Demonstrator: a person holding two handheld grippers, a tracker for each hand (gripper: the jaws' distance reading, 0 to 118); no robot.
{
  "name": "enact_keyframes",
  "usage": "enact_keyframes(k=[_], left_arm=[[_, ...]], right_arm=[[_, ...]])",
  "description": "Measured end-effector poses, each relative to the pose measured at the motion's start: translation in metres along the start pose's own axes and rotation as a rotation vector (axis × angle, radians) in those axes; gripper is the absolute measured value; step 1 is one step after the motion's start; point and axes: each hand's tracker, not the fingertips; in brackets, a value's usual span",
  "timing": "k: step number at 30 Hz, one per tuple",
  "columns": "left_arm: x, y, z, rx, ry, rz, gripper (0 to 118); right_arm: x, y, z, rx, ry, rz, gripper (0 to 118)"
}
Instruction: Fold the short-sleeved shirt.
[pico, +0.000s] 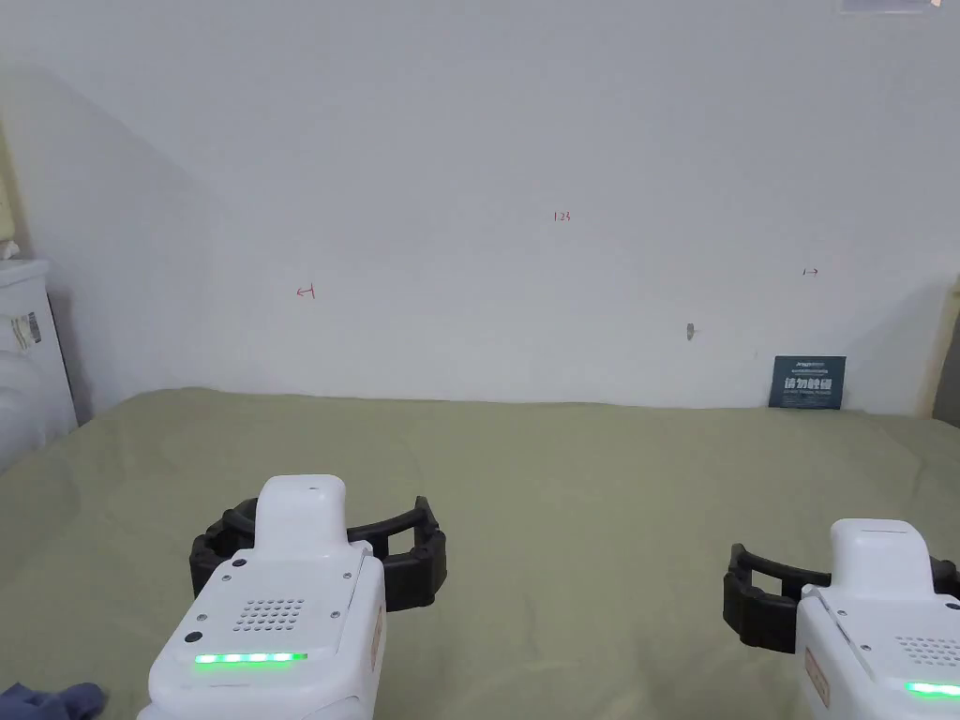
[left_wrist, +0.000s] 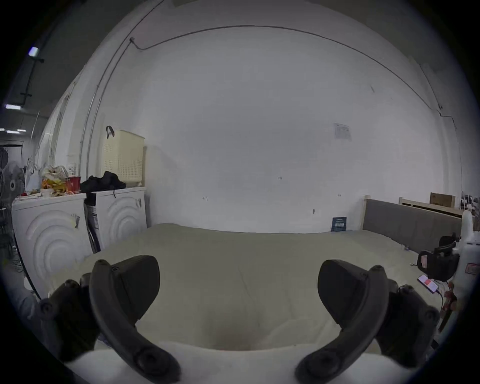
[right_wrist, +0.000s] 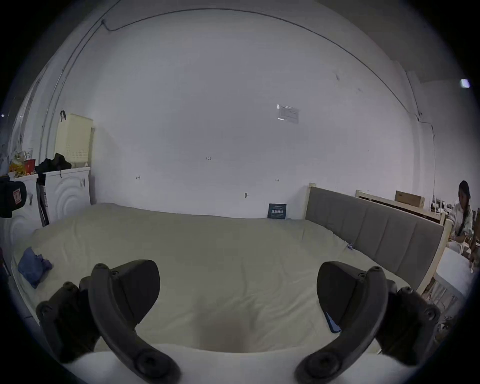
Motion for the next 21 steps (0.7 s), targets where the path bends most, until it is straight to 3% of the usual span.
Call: enact_keyframes(k=[5, 6, 13, 21], left_arm=[[-0.008, -0.009, -0.005, -0.034, -0.020, 0.006, 118], [-0.008, -0.012, -0.005, -0.038, -0.022, 0.004, 118], [-0.009, -0.022, -0.004, -0.085, 0.010, 0.003, 118], [-0.017, -0.016, -0.002, -0.073, 0.017, 0.057, 118]], right_arm=[[-0.005, 0.003, 0.001, -0.004, 0.039, 0.051, 118], [-0.008, 0.004, 0.000, -0.030, 0.006, 0.073, 118], [-0.006, -0.002, 0.006, 0.001, 0.021, -0.047, 118], [-0.010, -0.004, 0.010, 0.006, -0.023, 0.002, 118]])
